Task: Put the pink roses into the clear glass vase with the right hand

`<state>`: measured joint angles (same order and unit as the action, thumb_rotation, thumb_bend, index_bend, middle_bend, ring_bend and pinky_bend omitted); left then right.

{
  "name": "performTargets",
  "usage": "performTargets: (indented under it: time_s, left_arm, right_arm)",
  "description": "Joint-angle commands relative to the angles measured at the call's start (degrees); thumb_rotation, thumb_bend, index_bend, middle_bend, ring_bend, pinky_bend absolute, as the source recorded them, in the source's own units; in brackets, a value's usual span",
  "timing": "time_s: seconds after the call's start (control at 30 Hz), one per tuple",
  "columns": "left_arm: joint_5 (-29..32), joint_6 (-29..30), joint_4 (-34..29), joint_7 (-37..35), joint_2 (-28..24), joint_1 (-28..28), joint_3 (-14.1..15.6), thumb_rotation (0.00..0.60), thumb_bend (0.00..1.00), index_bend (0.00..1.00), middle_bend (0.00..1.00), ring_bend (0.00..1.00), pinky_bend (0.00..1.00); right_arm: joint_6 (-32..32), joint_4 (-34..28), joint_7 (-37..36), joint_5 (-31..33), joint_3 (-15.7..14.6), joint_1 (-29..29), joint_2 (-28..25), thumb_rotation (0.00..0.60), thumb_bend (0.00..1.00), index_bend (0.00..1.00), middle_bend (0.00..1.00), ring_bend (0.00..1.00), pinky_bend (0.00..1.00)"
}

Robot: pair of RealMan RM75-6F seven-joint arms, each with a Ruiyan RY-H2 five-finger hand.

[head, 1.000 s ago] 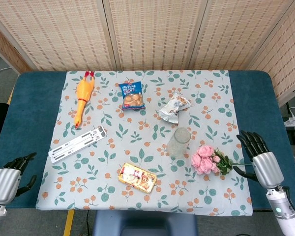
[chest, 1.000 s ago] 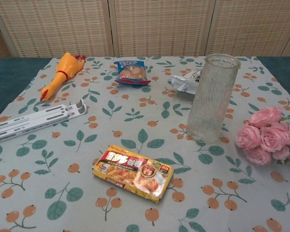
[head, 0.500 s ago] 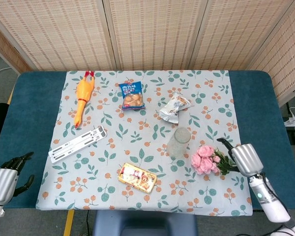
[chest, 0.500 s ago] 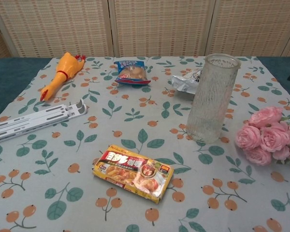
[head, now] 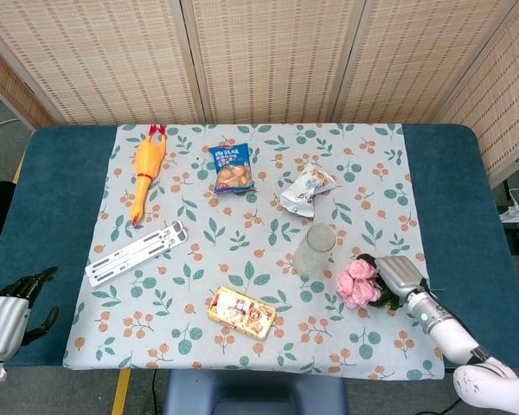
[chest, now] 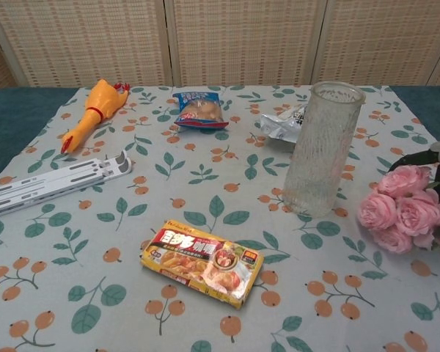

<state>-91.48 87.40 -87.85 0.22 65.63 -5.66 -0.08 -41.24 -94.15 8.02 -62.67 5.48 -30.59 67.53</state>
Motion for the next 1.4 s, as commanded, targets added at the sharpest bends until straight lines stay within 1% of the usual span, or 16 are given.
performTargets:
  time_s: [0.03, 0.23, 0.37, 0.4, 0.5, 0.53, 0.57, 0.63, 0.7, 0.73, 0.83, 1.03, 1.1, 1.13, 1.23, 1.4]
  left_arm:
    - [0.0, -0.1, 0.0, -0.1, 0.0, 0.0, 0.0, 0.6, 0.37, 0.17, 0.3, 0.3, 0.46]
    - [-0.3, 0.3, -0.1, 0.0, 0.0, 0.1, 0.0, 0.6, 0.37, 0.17, 0.3, 0.3, 0.46]
    - [0.0, 0.1, 0.0, -0.1, -0.1, 0.1, -0.1, 0.6, 0.37, 0.17, 0.3, 0.3, 0.46]
    - [0.0, 0.1, 0.0, -0.1, -0.1, 0.1, -0.1, 0.6, 0.37, 0.17, 0.3, 0.3, 0.46]
    - [0.0, 0.1, 0.0, -0.2, -0.1, 0.1, -0.1, 0.6, 0.37, 0.17, 0.3, 0.3, 0.46]
    - [0.0, 0.2, 0.0, -0.2, -0.1, 0.1, -0.1, 0.6, 0.37, 0.17, 0.3, 0.3, 0.46]
    - [-0.1, 0.2, 0.0, -0.2, -0.1, 0.1, -0.1, 0.6, 0.37, 0.17, 0.3, 0.3, 0.46]
    - [-0.1, 0.3, 0.0, -0.3, -0.1, 0.1, -0.1, 0.6, 0.37, 0.17, 0.3, 0.3, 0.46]
    - [0.0, 0.3, 0.0, -0.3, -0.1, 0.1, -0.1, 0.6, 0.37, 0.17, 0.3, 0.3, 0.46]
    - [0.0, 0.3, 0.0, -0.3, -0.1, 0.2, -0.1, 0.6, 0.37, 0.17, 0.3, 0.3, 0.46]
    - [-0.1, 0.4, -0.1, -0.4, -0.2, 0.2, -0.1, 0.6, 0.37, 0.17, 0.3, 0.3, 0.46]
    - [-0.4, 0.3, -0.2, -0.2, -0.1, 0.1, 0.0, 0.6, 0.37, 0.17, 0.3, 0.3, 0.46]
    - [-0.4, 0.1, -0.2, 0.0, -0.1, 0.1, 0.0, 0.6, 0.37, 0.17, 0.3, 0.3, 0.46]
    - [-0.4, 0.0, -0.2, 0.1, -0.1, 0.0, 0.1, 0.6, 0.37, 0.17, 0.3, 0.3, 0.46]
    - [-0.5, -0.1, -0.4, 0.5, -0.1, 0.0, 0.1, 0.6, 0.37, 0.17, 0.3, 0.3, 0.46]
    - [-0.4, 0.1, -0.5, 0.6, -0.2, 0.1, 0.1, 0.6, 0.37, 0.17, 0.3, 0.3, 0.46]
  right_arm:
    - [0.7, 1.2, 0.5, 2.3, -0.3, -1.1, 1.3, 0.6, 0.0, 0.24, 0.96, 1.0, 0.98]
    - [0.2, 6.5, 5.5, 7.1, -1.9, -3.0, 5.9, 0.6, 0.0, 0.26, 0.96, 1.0, 0.98]
    - [0.2, 8.9, 7.7, 10.4, -2.5, -4.1, 8.2, 0.6, 0.0, 0.3, 0.97, 1.0, 0.99]
    - [-0.2, 9.2, 7.9, 10.8, -2.6, -4.1, 8.5, 0.6, 0.0, 0.34, 0.97, 1.0, 0.99]
    - [-2.9, 9.3, 7.2, 9.4, -2.2, -3.4, 9.3, 0.6, 0.01, 0.53, 0.99, 1.0, 1.0]
    - [-4.5, 9.0, 6.5, 8.2, -2.0, -2.9, 9.3, 0.6, 0.07, 0.62, 1.0, 1.0, 1.0]
    - [-5.9, 8.6, 5.8, 6.7, -1.8, -2.3, 9.2, 0.6, 0.16, 0.7, 1.0, 1.0, 1.0]
    - [-9.9, 7.1, 3.3, 2.5, -1.4, -0.7, 8.4, 0.6, 0.37, 0.81, 1.0, 1.0, 1.0]
    - [-13.8, 5.1, 0.7, -1.8, -1.2, 1.0, 6.9, 0.6, 0.49, 0.86, 1.0, 1.0, 1.0]
    - [-16.8, 3.5, -1.1, -4.7, -1.0, 2.2, 5.6, 0.6, 0.52, 0.88, 1.0, 1.0, 1.0]
    - [-24.3, -1.0, -4.4, -10.7, -0.8, 5.4, 1.0, 0.6, 0.55, 0.89, 1.0, 1.0, 1.0]
    - [-38.6, -12.0, -8.8, -18.3, 1.0, 11.7, -8.3, 0.6, 0.57, 0.9, 1.0, 1.0, 1.0]
    - [-39.7, -16.5, -12.5, -19.5, 1.3, 12.7, -11.7, 0.6, 0.58, 0.9, 1.0, 1.0, 1.0]
    - [-38.8, -19.6, -16.2, -19.9, 1.3, 13.0, -14.5, 0.6, 0.59, 0.9, 1.0, 1.0, 1.0]
    - [-35.3, -25.3, -24.1, -19.6, 2.2, 12.1, -21.0, 0.6, 0.61, 0.9, 1.0, 1.0, 1.0]
    - [-31.5, -30.9, -28.6, -18.2, 5.1, 9.4, -24.9, 0.6, 0.66, 0.9, 1.0, 1.0, 1.0]
